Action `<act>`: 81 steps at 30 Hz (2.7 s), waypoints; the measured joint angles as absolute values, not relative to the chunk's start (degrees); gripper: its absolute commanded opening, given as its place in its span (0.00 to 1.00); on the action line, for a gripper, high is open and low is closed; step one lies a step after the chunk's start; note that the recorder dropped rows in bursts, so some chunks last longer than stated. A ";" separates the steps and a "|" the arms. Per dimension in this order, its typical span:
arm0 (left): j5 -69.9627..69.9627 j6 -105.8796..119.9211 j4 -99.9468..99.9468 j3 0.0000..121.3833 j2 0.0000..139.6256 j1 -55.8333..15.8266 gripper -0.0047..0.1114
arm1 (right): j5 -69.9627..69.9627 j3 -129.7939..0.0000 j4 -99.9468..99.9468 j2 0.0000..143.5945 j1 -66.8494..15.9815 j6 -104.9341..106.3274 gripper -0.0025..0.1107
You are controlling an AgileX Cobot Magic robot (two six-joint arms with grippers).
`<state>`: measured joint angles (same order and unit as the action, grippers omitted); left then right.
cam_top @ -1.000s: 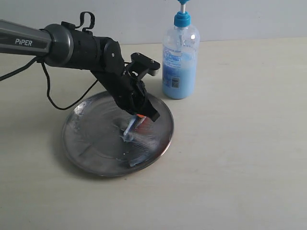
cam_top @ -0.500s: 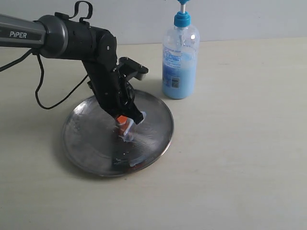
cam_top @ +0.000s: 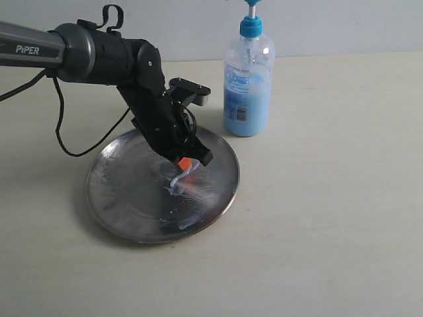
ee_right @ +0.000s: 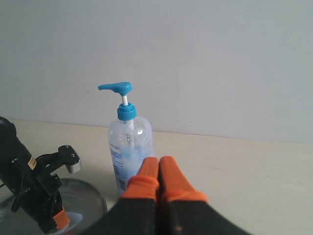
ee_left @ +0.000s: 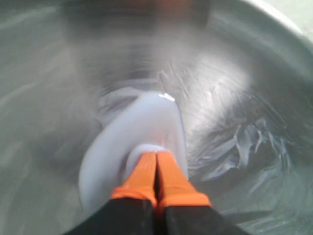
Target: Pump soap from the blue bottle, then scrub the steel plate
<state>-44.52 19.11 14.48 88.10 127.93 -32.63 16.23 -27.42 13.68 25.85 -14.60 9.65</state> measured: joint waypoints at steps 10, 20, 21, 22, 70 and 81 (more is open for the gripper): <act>-42.64 16.73 12.95 88.49 128.78 -32.63 0.05 | 16.23 -27.42 14.01 25.85 -14.60 9.65 0.02; -46.61 8.21 -3.17 89.17 128.91 -32.88 0.05 | 16.23 -27.42 14.15 25.85 -14.60 9.65 0.02; -47.50 8.07 -3.72 89.17 128.91 -32.88 0.05 | 16.23 -27.42 14.15 25.85 -14.60 9.65 0.02; -48.17 8.07 -4.14 89.17 128.91 -32.88 0.05 | 16.23 -27.42 14.15 25.85 -14.60 9.65 0.02; -38.82 11.57 9.50 89.55 130.33 -33.64 0.05 | 16.23 -27.42 14.42 25.85 -14.60 9.87 0.02; -45.96 7.09 -4.14 89.78 130.23 -32.19 0.05 | 16.23 -27.42 14.56 25.85 -14.60 9.87 0.02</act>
<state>-45.96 7.09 -4.14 89.78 130.23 -32.19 16.23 -27.42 14.56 25.85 -14.60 9.87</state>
